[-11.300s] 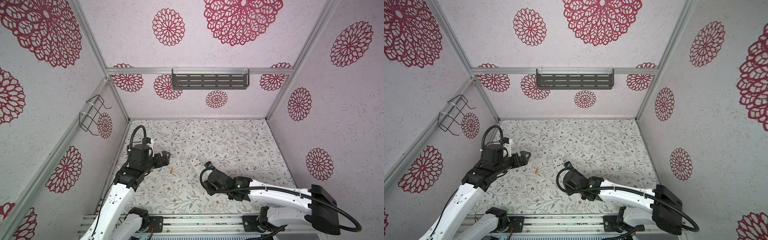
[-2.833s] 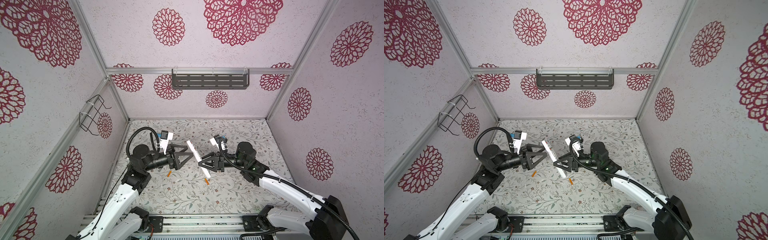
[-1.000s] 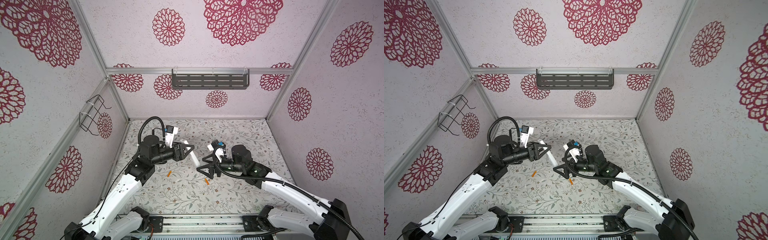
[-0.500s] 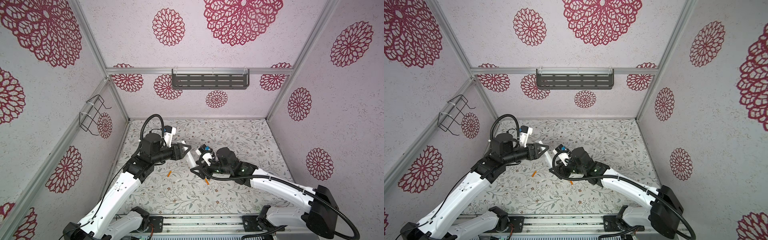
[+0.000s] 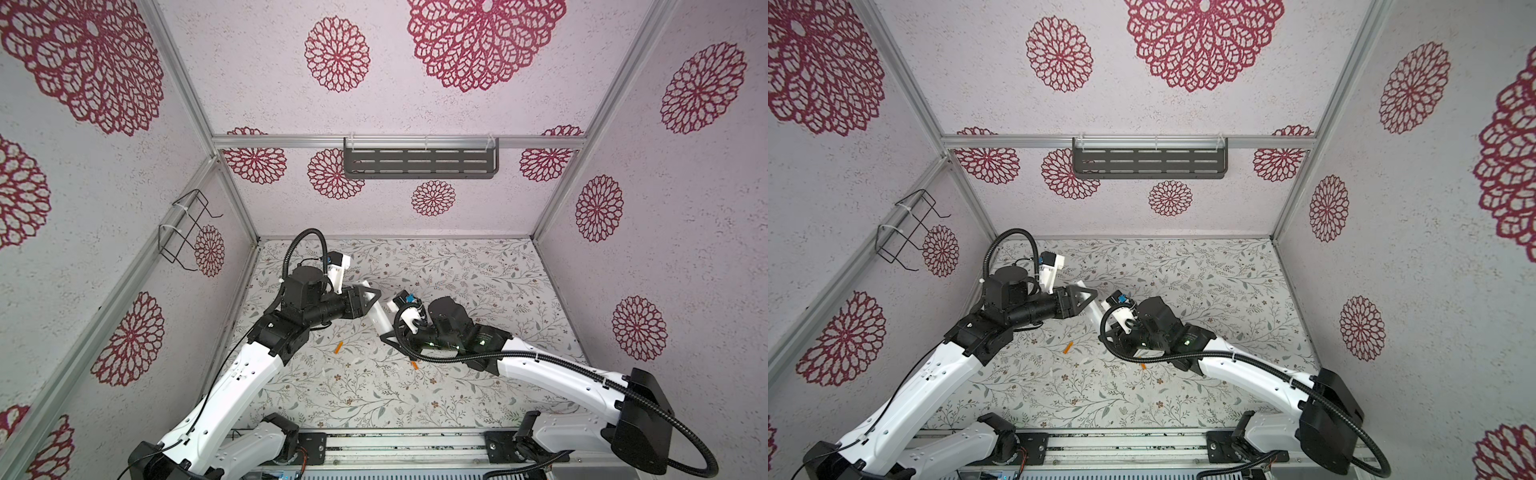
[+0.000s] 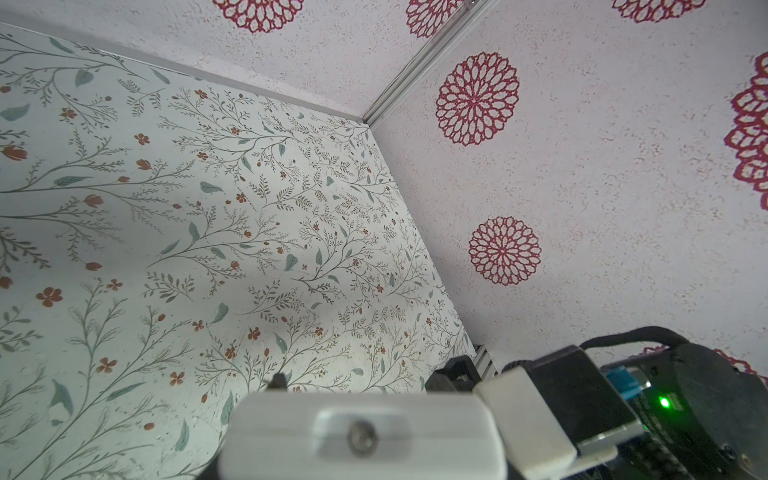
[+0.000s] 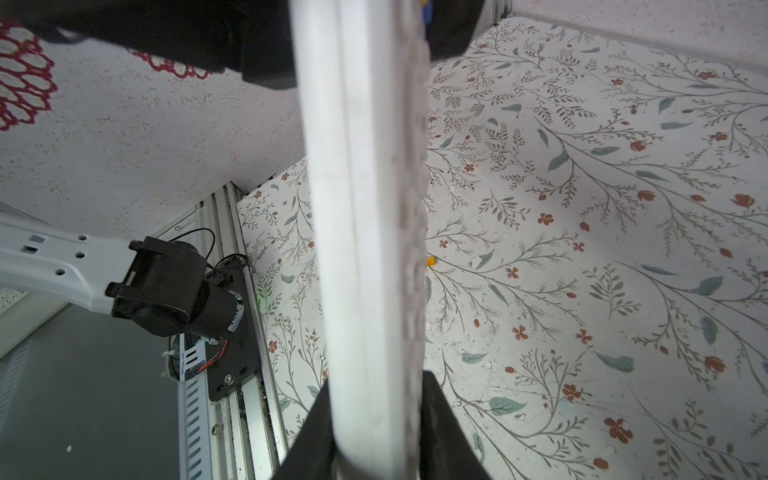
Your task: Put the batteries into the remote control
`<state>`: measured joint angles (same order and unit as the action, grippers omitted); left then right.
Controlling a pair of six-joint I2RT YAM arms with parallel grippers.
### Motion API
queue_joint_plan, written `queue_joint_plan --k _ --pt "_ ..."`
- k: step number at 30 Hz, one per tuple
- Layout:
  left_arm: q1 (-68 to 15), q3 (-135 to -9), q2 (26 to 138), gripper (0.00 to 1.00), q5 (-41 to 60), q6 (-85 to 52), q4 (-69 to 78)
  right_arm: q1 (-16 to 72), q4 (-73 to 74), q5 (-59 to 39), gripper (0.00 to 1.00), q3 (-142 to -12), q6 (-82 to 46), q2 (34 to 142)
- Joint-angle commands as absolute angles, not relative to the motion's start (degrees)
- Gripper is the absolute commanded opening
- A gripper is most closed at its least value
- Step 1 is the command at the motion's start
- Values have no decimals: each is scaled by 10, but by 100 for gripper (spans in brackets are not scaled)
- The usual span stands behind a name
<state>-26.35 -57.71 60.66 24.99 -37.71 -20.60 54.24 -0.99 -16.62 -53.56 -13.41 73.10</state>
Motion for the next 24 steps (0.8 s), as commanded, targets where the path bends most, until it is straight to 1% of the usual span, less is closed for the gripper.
queue_joint_plan --k 1,3,5,6,10,14,18,24 --pt "-264 -577 600 36 302 -346 -183 512 -13 -212 22 -569 -196 722" --pt "-264 -574 593 76 312 -328 -184 491 -10 -260 22 -570 -222 719" --pt "-264 -569 580 100 320 -308 -183 468 0 -314 22 -567 -250 717" --pt "-264 -566 574 98 324 -301 -180 456 6 -347 22 -565 -263 715" --pt "-264 -555 562 97 341 -273 -163 423 6 -443 22 -564 -282 707" --pt "-262 -549 583 97 381 -269 -126 411 8 -520 22 -573 -297 704" --pt "-262 -549 610 97 394 -282 -92 407 40 -565 22 -572 -331 698" --pt "-263 -549 627 97 425 -310 -39 407 66 -586 22 -570 -353 684"
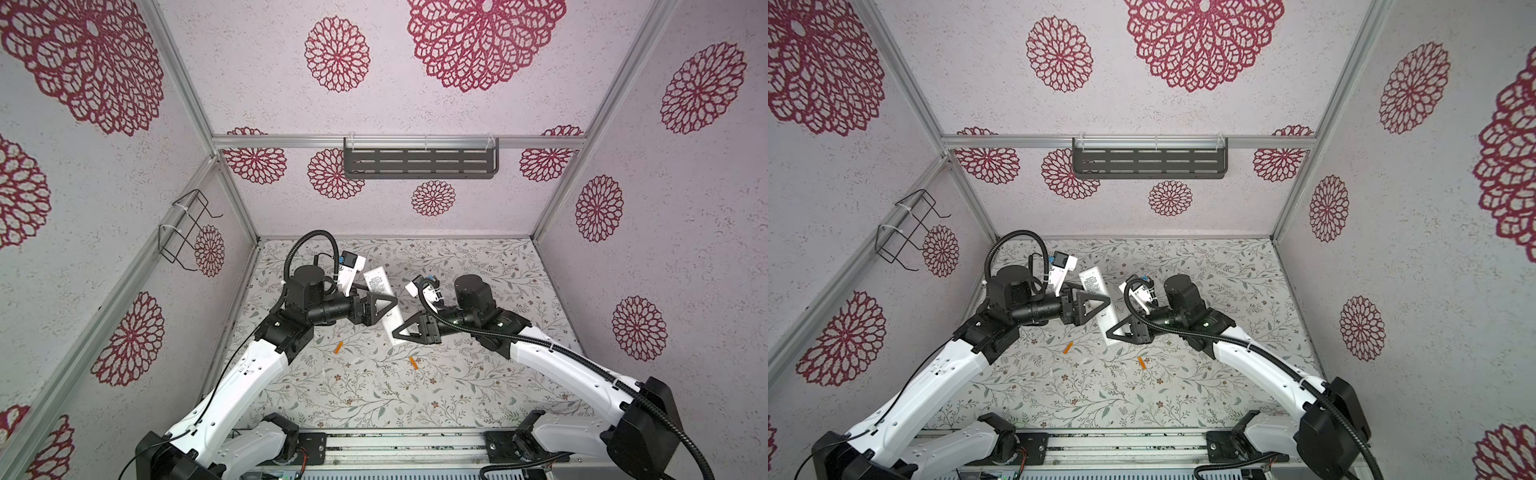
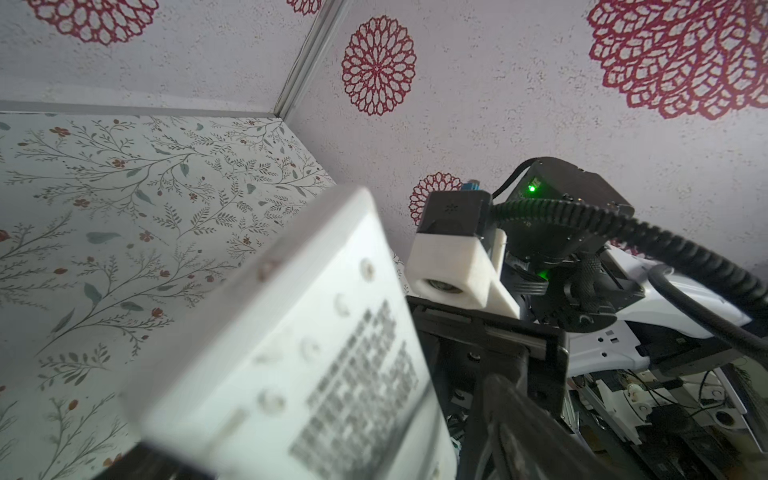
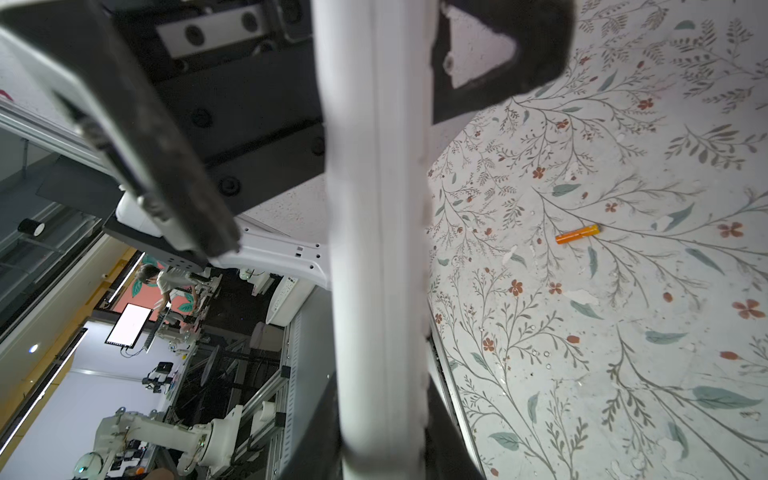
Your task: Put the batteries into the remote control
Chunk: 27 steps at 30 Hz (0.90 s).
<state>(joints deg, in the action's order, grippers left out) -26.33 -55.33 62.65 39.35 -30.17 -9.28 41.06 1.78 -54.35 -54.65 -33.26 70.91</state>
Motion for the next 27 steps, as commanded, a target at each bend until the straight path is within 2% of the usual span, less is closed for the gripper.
queue_joint_plan --k 1,4,9,16,21,23,27 --pt "-263 -543 627 97 436 -319 -20 406 69 -590 22 -569 -355 685" --pt "-263 -527 622 99 478 -344 34 406 127 -621 22 -552 -389 687" --pt "-262 -524 610 90 521 -341 38 400 154 -665 23 -539 -404 696" --pt "-261 -521 590 66 534 -328 18 387 140 -712 23 -543 -406 718" --pt "-255 -524 586 63 536 -314 -7 383 97 -739 22 -549 -379 728" --pt "-253 -529 589 58 537 -306 -19 383 61 -743 22 -557 -353 733" --pt "-250 -538 597 42 541 -294 -42 383 32 -748 22 -561 -330 737"
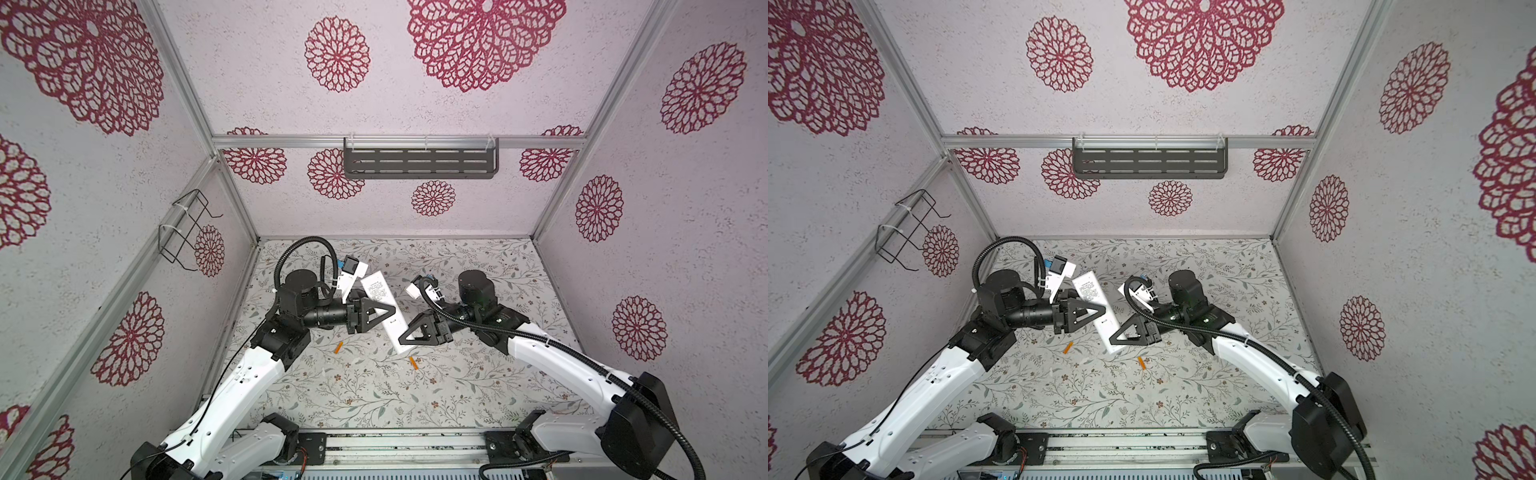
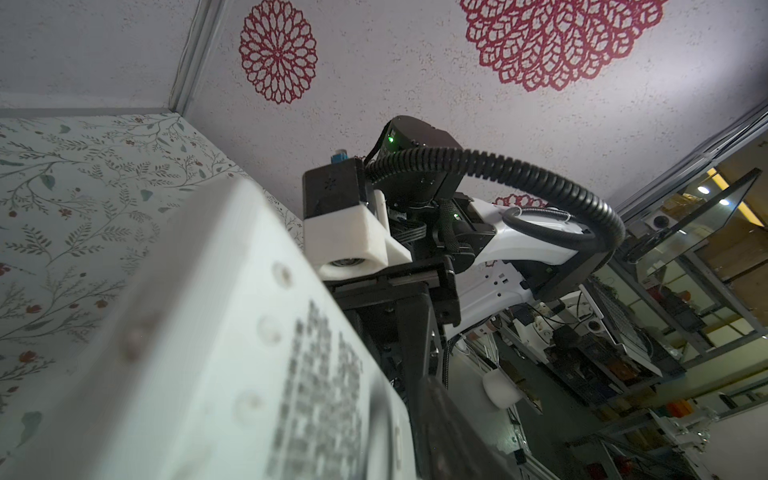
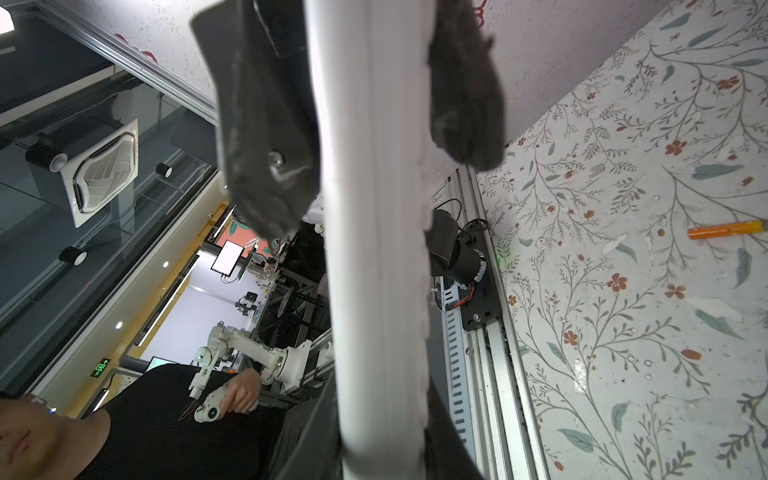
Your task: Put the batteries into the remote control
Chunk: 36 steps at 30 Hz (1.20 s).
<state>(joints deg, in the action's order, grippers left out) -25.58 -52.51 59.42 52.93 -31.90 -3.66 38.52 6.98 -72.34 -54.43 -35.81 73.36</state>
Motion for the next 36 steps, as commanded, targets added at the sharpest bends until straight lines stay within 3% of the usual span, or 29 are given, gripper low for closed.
queue_joint_plan --k 1,4,5,7,12,16,20,22,25,30,36 --pt "-250 -540 597 38 541 -294 -44 383 30 -750 22 -560 -327 736" --pt "-247 -540 593 37 534 -293 -45 383 12 -753 22 -557 -313 737" --pt "-246 -540 593 39 534 -293 -45 383 2 -753 21 -558 -303 737" --pt "-246 -541 594 53 539 -293 -46 383 -19 -753 21 -560 -286 737" --pt "-244 -546 603 55 543 -293 -45 384 -36 -755 21 -559 -273 733" --pt "-245 -543 609 41 548 -302 -32 384 -38 -753 21 -561 -270 732" --pt "-244 -540 606 12 547 -305 -30 384 -44 -746 24 -563 -264 735" --pt "-243 -535 598 2 539 -305 -33 383 -49 -741 30 -567 -258 738" --pt "-239 -529 583 0 519 -292 -58 382 -75 -720 44 -580 -235 739" --pt "-210 -505 544 0 439 -278 -106 378 -118 -587 99 -597 -206 720" --pt "-181 -451 466 0 281 -295 -118 376 1 -403 99 -558 -330 721"
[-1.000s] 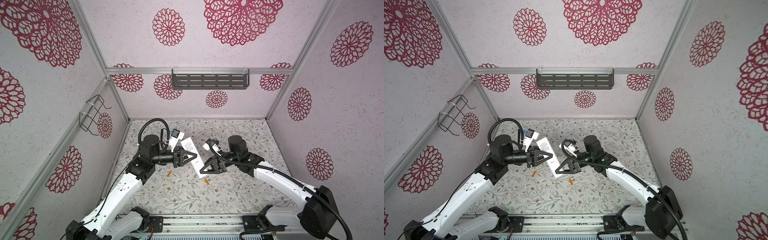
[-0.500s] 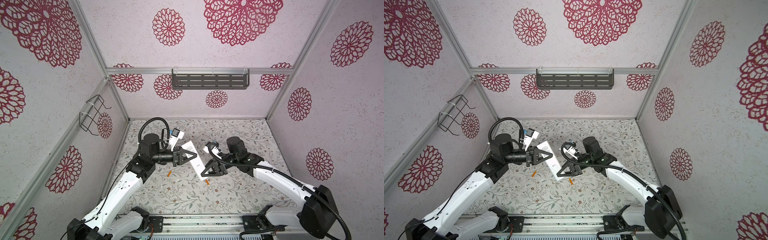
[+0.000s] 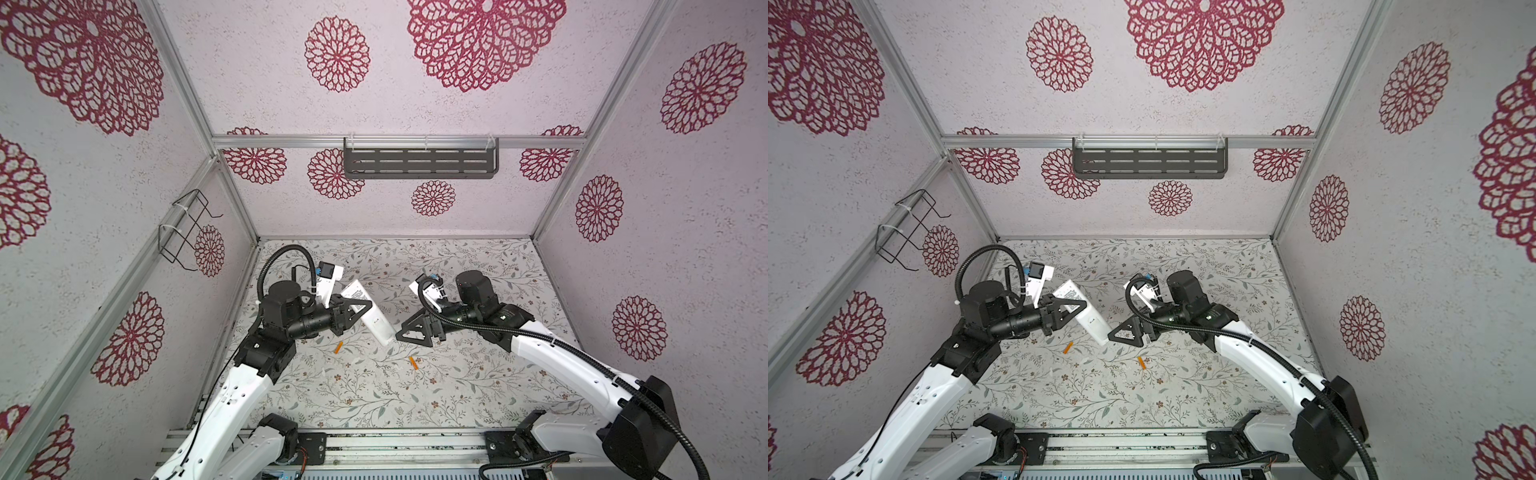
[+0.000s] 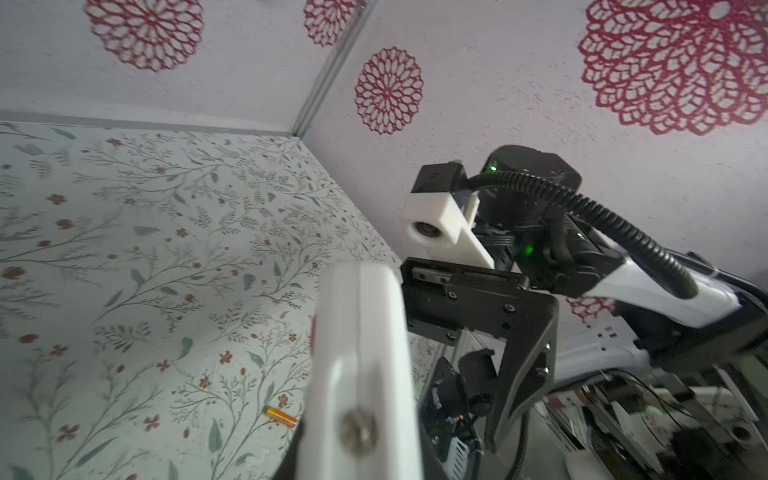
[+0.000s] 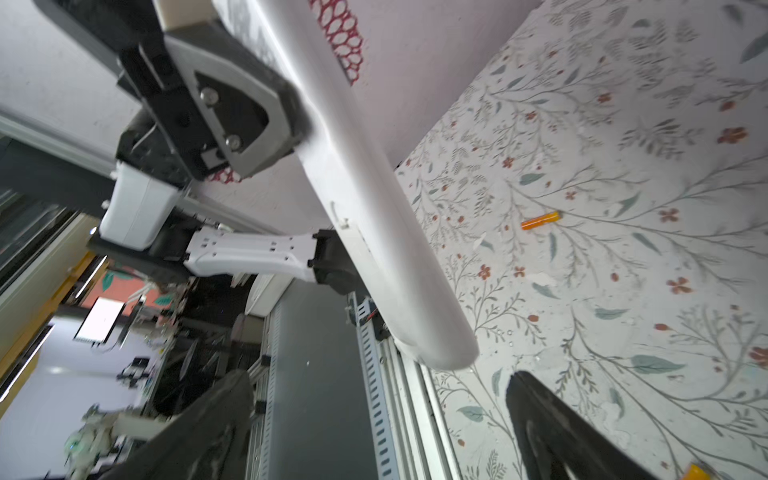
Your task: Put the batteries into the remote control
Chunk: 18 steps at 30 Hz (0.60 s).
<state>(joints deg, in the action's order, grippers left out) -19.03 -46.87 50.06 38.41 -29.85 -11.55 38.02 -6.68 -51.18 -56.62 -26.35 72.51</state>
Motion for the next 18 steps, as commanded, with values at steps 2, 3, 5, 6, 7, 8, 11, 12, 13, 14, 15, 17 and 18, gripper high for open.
queue_joint_plan --k 2,3,5,6,7,8,11,12,13,14,15,17,18 --pt "-179 -422 433 0 225 -310 -99 380 36 -355 99 -554 -375 735" --pt "-179 -405 415 0 200 -321 -83 387 56 -330 99 -547 -386 739" --pt "-179 -371 385 0 160 -339 -60 414 59 -252 99 -548 -382 740" --pt "-179 -356 369 0 141 -346 -51 428 57 -210 99 -552 -381 744" --pt "-179 -345 356 0 128 -350 -46 439 43 -179 99 -562 -383 753" --pt "-179 -334 341 0 115 -354 -42 450 37 -159 99 -572 -391 764" --pt "-179 -312 308 0 82 -359 -44 475 50 -145 99 -591 -406 803" --pt "-179 -306 299 0 77 -361 -41 484 61 -140 99 -594 -409 812" --pt "-179 -301 292 0 76 -363 -38 493 71 -137 99 -598 -410 823" --pt "-179 -295 286 0 76 -364 -32 501 79 -135 99 -604 -413 833" --pt "-179 -291 282 0 76 -364 -31 510 86 -134 99 -612 -415 846" --pt "-179 -286 277 0 77 -365 -28 521 92 -135 99 -630 -418 867" --pt "-179 -285 276 0 79 -365 -27 528 95 -132 99 -638 -418 875"
